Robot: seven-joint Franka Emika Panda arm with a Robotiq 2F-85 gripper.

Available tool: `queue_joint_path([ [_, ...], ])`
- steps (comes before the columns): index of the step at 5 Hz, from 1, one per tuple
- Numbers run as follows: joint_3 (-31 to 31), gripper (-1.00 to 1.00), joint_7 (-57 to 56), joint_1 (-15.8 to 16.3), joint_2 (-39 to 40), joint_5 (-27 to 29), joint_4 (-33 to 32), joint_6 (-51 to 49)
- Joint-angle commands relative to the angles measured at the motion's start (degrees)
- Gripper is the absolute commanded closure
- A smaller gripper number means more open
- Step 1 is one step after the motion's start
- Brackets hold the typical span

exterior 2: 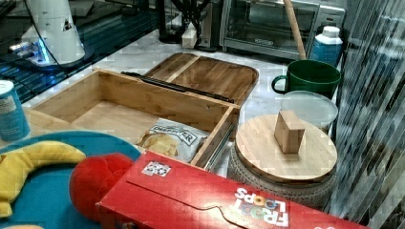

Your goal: Place the butter on the board.

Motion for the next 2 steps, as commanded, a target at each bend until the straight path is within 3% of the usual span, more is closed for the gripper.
queue_joint_path([
  [1, 2.5, 1.0, 5.2, 1.9, 5.8, 0.7, -0.3, 3.1],
  [2, 2.4, 1.0, 4.4, 2.0, 5.8, 1.5, -0.7, 3.8],
])
